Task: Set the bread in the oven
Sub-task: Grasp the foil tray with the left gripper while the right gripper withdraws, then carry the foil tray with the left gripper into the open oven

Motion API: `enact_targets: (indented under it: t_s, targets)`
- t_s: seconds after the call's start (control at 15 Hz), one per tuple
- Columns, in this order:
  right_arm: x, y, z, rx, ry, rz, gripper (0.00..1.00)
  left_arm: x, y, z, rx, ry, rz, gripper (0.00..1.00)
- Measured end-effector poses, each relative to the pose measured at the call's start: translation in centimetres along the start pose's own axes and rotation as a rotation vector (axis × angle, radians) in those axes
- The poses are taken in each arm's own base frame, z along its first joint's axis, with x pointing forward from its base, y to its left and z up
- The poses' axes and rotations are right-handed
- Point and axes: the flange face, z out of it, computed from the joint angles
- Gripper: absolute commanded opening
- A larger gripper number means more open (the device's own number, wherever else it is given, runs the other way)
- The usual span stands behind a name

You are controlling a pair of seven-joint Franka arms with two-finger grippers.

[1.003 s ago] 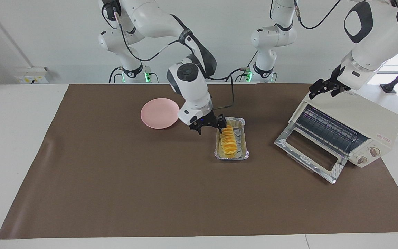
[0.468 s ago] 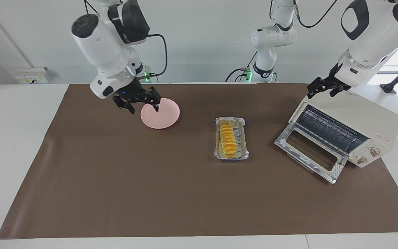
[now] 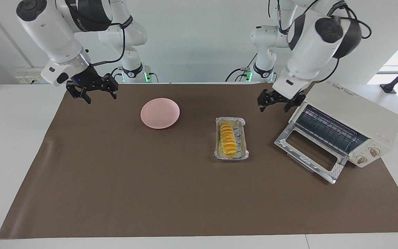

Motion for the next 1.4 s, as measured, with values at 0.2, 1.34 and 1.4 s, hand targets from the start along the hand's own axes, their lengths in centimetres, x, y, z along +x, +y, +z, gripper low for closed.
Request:
enact_targets:
  t_s: [0.2,1.34,1.4]
  targets:
    - [-0.6,0.3,-0.9,-0.02,0.005,-0.03,1.0,1.4,5.8,4.9,-0.02,0.029,0.042,1.0]
    - [-0.7,4.2,-3.2,-0.074,-0.005,0.016,1.0,-4.7,14.0,22.6,0.094,-0.068,0.124,0.93]
    - [-0.7,4.1,-3.2,-0.061,-0.005,0.016,1.0,-4.8,13.6,22.9,0.099,-0.073,0.119,0.87]
